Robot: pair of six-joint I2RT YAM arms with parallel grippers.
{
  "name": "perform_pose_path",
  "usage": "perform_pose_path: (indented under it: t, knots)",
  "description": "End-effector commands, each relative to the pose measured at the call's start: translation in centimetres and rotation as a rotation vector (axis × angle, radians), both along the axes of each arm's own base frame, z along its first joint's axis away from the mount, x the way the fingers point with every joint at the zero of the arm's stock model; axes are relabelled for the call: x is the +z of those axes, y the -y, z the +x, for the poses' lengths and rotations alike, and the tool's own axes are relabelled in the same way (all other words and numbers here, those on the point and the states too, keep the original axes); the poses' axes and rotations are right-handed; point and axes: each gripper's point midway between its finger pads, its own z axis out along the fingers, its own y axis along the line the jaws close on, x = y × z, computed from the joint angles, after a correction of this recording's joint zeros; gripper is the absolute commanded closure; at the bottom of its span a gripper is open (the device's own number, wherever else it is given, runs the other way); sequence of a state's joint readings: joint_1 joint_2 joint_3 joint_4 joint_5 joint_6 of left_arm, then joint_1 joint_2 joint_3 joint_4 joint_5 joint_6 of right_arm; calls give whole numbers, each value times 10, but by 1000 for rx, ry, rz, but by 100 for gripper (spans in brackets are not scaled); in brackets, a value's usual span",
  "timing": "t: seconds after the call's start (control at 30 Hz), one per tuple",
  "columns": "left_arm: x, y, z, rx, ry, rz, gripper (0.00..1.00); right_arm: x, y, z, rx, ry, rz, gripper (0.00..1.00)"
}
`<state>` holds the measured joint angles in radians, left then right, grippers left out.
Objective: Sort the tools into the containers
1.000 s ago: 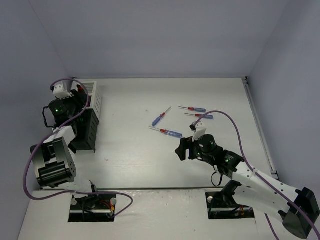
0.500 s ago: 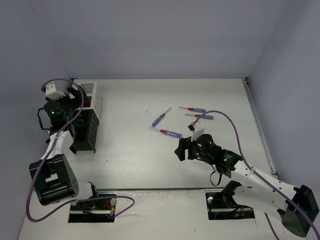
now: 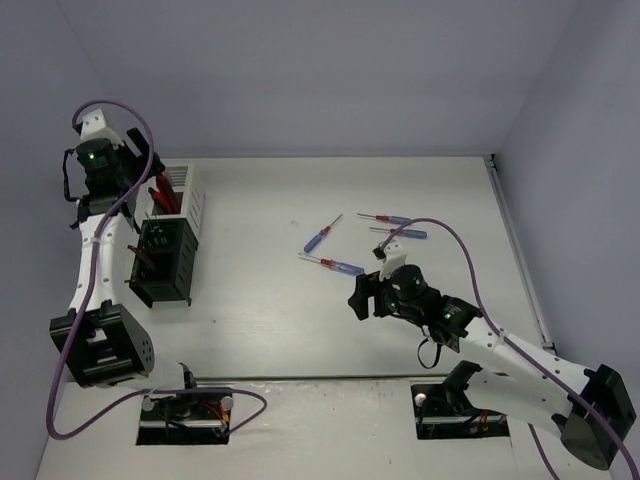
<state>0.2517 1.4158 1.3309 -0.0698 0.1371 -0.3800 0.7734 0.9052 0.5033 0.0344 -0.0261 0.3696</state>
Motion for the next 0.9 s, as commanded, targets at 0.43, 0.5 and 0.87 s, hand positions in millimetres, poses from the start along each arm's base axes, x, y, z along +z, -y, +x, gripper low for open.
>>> perform_pose_path:
  t: [0.43,0.5,0.87]
  knots:
    - [-72,4,14,20,-384,-14,21,18,-6,10,-12,57,37,28]
    - [-76,4,19,22,-390,-14,21,18,-6,9,-12,56,36,28]
    - [-76,8,44,9,-382,-18,30,14,0,12,-41,65,19,28]
